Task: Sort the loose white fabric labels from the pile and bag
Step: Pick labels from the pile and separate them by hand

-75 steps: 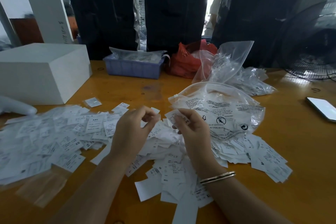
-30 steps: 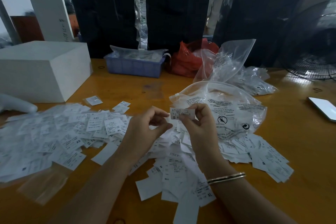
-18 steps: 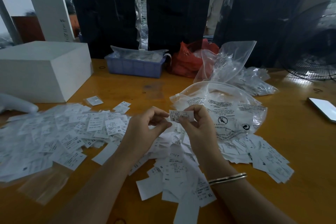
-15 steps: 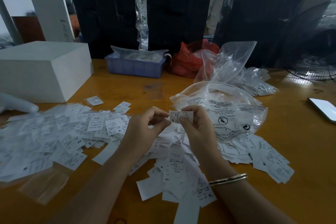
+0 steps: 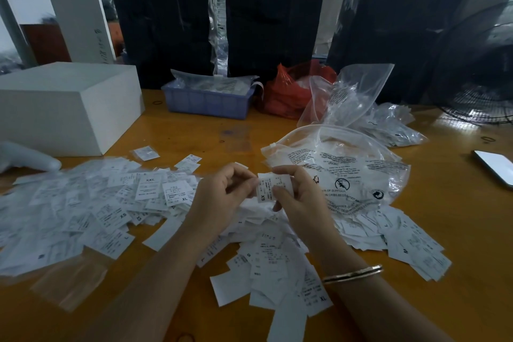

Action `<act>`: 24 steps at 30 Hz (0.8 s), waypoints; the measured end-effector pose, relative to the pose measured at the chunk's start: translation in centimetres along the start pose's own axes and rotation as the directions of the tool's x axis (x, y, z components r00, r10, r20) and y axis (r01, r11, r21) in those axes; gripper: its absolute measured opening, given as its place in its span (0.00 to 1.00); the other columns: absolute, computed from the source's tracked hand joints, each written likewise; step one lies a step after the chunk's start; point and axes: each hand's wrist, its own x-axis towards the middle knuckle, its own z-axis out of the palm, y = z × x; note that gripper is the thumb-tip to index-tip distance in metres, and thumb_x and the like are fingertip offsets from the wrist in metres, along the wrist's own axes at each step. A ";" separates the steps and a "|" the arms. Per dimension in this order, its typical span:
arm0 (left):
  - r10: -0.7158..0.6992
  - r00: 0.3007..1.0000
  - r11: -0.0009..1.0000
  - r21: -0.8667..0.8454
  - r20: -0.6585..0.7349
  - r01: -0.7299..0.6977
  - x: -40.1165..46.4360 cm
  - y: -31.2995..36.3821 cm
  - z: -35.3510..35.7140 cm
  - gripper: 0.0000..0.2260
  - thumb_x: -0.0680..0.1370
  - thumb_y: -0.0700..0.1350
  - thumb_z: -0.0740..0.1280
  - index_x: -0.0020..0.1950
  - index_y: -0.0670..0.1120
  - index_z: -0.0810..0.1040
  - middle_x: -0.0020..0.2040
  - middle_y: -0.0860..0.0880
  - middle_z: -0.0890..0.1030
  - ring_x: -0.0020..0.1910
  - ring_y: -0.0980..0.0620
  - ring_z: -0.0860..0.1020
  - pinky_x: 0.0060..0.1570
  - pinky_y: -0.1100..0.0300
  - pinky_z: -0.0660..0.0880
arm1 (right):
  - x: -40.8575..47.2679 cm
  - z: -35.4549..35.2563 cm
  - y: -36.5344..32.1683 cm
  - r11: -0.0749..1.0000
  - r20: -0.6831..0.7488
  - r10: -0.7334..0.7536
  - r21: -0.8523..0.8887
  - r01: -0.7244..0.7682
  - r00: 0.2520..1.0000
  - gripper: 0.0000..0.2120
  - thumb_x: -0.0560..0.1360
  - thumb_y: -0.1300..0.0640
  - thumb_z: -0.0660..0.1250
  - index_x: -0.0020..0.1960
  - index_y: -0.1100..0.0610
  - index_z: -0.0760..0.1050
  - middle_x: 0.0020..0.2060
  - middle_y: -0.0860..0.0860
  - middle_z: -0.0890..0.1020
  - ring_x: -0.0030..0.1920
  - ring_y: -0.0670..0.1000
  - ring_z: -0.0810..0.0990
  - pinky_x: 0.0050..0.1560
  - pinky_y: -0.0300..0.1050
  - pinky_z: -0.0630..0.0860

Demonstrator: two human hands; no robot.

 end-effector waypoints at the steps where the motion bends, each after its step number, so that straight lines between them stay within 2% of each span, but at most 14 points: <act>1: -0.019 1.000 1.000 -0.012 0.003 0.019 0.0 0.0 0.0 0.06 0.76 0.43 0.69 0.43 0.53 0.77 0.40 0.59 0.83 0.40 0.60 0.82 0.38 0.69 0.77 | 0.0 0.0 0.0 0.999 0.012 -0.007 -0.033 0.007 1.000 0.15 0.76 0.65 0.65 0.50 0.44 0.72 0.38 0.50 0.81 0.31 0.42 0.79 0.30 0.35 0.74; 4: -0.063 0.998 0.997 -0.043 0.021 0.064 0.2 0.1 0.0 0.03 0.74 0.46 0.70 0.44 0.54 0.77 0.37 0.59 0.83 0.37 0.61 0.81 0.37 0.71 0.75 | -0.1 -0.2 -0.1 0.995 0.046 -0.047 -0.091 0.051 0.998 0.18 0.75 0.65 0.65 0.50 0.41 0.71 0.35 0.49 0.81 0.34 0.49 0.80 0.33 0.46 0.76; 6: -0.105 0.992 0.990 -0.082 0.064 0.110 0.1 0.3 0.1 0.05 0.72 0.51 0.70 0.47 0.55 0.77 0.35 0.57 0.83 0.36 0.61 0.81 0.36 0.72 0.74 | -0.2 -0.2 -0.1 0.989 0.083 -0.076 -0.123 0.085 0.994 0.19 0.75 0.63 0.65 0.51 0.38 0.70 0.35 0.54 0.81 0.36 0.57 0.79 0.35 0.51 0.76; 8: -0.133 0.986 0.987 -0.074 0.099 0.141 0.1 0.3 0.2 0.07 0.71 0.52 0.69 0.48 0.56 0.77 0.35 0.57 0.83 0.35 0.61 0.80 0.35 0.72 0.73 | -0.3 0.1 0.0 0.982 0.121 -0.089 -0.154 0.108 0.989 0.19 0.77 0.60 0.65 0.54 0.36 0.68 0.38 0.60 0.79 0.39 0.60 0.78 0.39 0.55 0.75; 10: -0.136 0.988 0.989 -0.058 0.071 0.140 0.1 0.2 0.2 0.05 0.74 0.49 0.70 0.47 0.56 0.77 0.36 0.59 0.83 0.37 0.62 0.81 0.35 0.72 0.74 | -0.3 0.4 0.2 0.989 0.103 -0.082 -0.114 0.094 0.991 0.18 0.77 0.59 0.64 0.58 0.38 0.65 0.36 0.59 0.78 0.38 0.56 0.79 0.39 0.51 0.76; 11: -0.136 0.990 0.989 -0.061 0.033 0.138 0.1 0.1 0.2 0.04 0.74 0.47 0.70 0.47 0.55 0.77 0.37 0.59 0.83 0.38 0.62 0.81 0.36 0.71 0.75 | -0.1 0.4 0.2 0.997 0.061 -0.054 -0.050 0.058 0.997 0.16 0.78 0.59 0.64 0.57 0.40 0.66 0.34 0.56 0.79 0.37 0.51 0.80 0.38 0.46 0.76; 13: -0.137 0.990 0.989 -0.066 -0.043 0.134 0.2 0.0 0.1 0.04 0.74 0.47 0.70 0.46 0.55 0.78 0.38 0.57 0.83 0.40 0.62 0.81 0.37 0.69 0.76 | 0.1 0.3 0.3 0.998 -0.034 0.021 0.058 -0.019 0.999 0.11 0.77 0.60 0.64 0.52 0.45 0.70 0.32 0.49 0.81 0.34 0.43 0.81 0.35 0.33 0.74; 14: -0.136 0.989 0.989 -0.062 -0.066 0.132 0.2 -0.1 0.1 0.04 0.74 0.47 0.71 0.46 0.55 0.78 0.38 0.56 0.83 0.41 0.62 0.81 0.37 0.69 0.76 | 0.1 0.3 0.3 0.997 -0.055 0.044 0.073 -0.040 0.998 0.09 0.77 0.61 0.65 0.49 0.47 0.72 0.31 0.47 0.82 0.34 0.42 0.81 0.34 0.31 0.74; 17: -0.121 0.990 0.993 -0.025 -0.072 0.119 0.1 0.0 0.3 0.06 0.73 0.47 0.71 0.46 0.57 0.77 0.39 0.61 0.82 0.40 0.63 0.80 0.36 0.71 0.75 | -0.2 0.7 0.4 0.993 0.006 0.066 0.100 -0.066 0.998 0.06 0.76 0.63 0.66 0.45 0.53 0.78 0.31 0.44 0.82 0.34 0.43 0.82 0.31 0.31 0.73; 20: -0.102 0.992 0.995 -0.001 -0.070 0.102 0.1 -0.1 0.4 0.06 0.74 0.47 0.71 0.45 0.57 0.77 0.39 0.64 0.82 0.39 0.63 0.81 0.35 0.71 0.75 | -0.4 1.0 0.3 0.972 0.077 0.109 0.201 -0.123 0.991 0.06 0.77 0.63 0.65 0.46 0.56 0.80 0.33 0.44 0.82 0.35 0.42 0.81 0.28 0.29 0.70; 22: -0.099 0.992 0.995 -0.003 -0.079 0.099 0.1 -0.1 0.3 0.06 0.74 0.46 0.71 0.45 0.57 0.77 0.39 0.64 0.82 0.36 0.63 0.80 0.32 0.72 0.73 | -0.5 1.1 0.3 0.960 0.148 0.141 0.221 -0.172 0.979 0.06 0.77 0.61 0.65 0.46 0.55 0.81 0.35 0.45 0.82 0.36 0.41 0.80 0.32 0.30 0.72; 24: -0.095 0.992 0.995 0.007 -0.079 0.096 0.1 0.0 0.4 0.05 0.74 0.47 0.71 0.45 0.57 0.77 0.39 0.64 0.82 0.36 0.64 0.80 0.32 0.73 0.72 | -0.6 1.2 0.4 0.966 0.206 0.145 0.184 -0.184 0.968 0.05 0.76 0.61 0.67 0.47 0.53 0.80 0.38 0.49 0.82 0.39 0.43 0.79 0.38 0.33 0.74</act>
